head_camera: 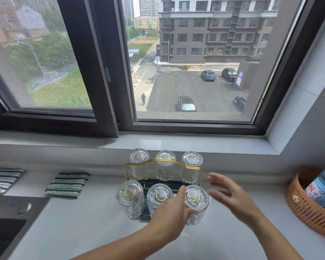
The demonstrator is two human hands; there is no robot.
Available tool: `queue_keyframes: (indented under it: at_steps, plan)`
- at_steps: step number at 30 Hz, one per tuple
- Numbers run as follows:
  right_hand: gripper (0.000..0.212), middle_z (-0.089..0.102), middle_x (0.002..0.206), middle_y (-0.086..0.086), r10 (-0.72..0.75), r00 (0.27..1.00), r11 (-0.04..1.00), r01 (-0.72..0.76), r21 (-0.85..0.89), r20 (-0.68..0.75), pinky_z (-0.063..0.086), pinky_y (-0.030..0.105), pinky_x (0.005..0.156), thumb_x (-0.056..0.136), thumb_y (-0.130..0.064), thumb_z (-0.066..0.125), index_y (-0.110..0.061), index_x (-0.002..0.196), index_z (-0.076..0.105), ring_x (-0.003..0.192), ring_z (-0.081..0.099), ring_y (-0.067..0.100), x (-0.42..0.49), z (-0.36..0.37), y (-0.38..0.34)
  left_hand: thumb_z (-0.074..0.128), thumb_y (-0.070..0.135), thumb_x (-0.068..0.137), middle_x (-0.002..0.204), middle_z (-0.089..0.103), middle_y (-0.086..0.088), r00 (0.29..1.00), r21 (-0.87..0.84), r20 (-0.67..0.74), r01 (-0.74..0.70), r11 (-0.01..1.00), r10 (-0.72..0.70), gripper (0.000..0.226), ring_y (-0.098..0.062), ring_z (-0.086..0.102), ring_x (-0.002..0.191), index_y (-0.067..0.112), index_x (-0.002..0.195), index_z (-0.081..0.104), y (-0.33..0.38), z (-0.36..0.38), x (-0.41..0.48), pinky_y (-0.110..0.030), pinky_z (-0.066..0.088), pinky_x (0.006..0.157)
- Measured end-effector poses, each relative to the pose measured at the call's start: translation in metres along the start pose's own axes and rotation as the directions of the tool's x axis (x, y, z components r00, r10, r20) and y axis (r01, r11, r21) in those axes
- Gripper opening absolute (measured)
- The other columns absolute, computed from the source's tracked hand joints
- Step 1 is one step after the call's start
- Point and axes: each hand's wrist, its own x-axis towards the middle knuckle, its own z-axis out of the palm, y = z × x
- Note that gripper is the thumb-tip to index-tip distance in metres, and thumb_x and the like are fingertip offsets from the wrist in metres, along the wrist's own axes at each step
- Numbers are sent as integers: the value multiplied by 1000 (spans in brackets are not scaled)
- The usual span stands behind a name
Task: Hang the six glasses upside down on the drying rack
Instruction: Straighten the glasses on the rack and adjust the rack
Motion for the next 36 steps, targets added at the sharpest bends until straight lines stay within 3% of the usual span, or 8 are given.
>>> queue_keyframes:
  at_steps: [2,4,6,10,16,20,23,36]
  plan:
    - [33,63,112,13,-43,986,993,23,-120,-160,48,4,73,78,-16,68,-18,109,58,92,62,16,22,-9,-7,45,34,94,111,63,-19,1000,4,-7,-3,1000,3,60,-35,57,103,23,142,12,0,1,0,-42,46,87]
    - [35,62,111,16,-94,974,953,28,-301,-206,48,15,76,78,-14,69,-8,111,58,89,60,21,49,-13,-16,45,34,94,112,63,-18,1000,4,-15,-6,1000,6,58,-35,57,104,23,141,14,-1,1,0,-42,45,86]
    - [47,57,116,16,-80,986,897,8,-443,-144,45,28,86,76,-18,71,-6,118,53,95,58,23,74,-11,-22,46,34,93,110,63,-18,1000,1,-19,-10,1000,10,56,-36,57,104,23,139,16,-1,2,1,-42,45,84]
    - [69,46,132,16,106,993,825,-64,-561,42,38,35,103,74,-24,73,-7,132,40,117,50,26,111,-3,-25,45,34,93,113,63,-18,1000,17,-9,11,1000,-11,54,-36,55,107,23,138,17,-2,2,2,-42,45,85]
    - [56,55,125,24,175,970,795,-38,-606,169,40,47,100,75,-22,72,6,118,49,112,52,36,127,-2,-28,45,34,93,114,62,-18,1000,16,-16,17,1000,-17,54,-38,54,109,23,138,17,-2,3,2,-43,44,86]
    - [68,45,140,14,178,961,808,-19,-588,213,35,36,109,77,-22,71,-3,134,38,125,46,27,127,-5,-26,45,34,93,111,63,-19,1000,15,-15,15,1000,-14,52,-38,54,107,23,137,18,-2,3,2,-43,44,84]
    - [69,41,144,13,176,955,820,-9,-572,237,32,36,111,79,-19,69,-3,136,34,129,42,24,127,-5,-27,44,34,94,111,63,-19,1000,17,-13,14,1000,-14,53,-38,55,107,24,138,17,-2,3,2,-44,44,84]
    - [66,47,139,13,152,974,838,-38,-544,166,37,33,105,77,-19,71,-5,133,39,122,48,25,124,-1,-24,45,34,93,112,63,-18,1000,17,-14,7,1000,-7,55,-37,55,106,23,138,16,-1,1,1,-43,44,84]
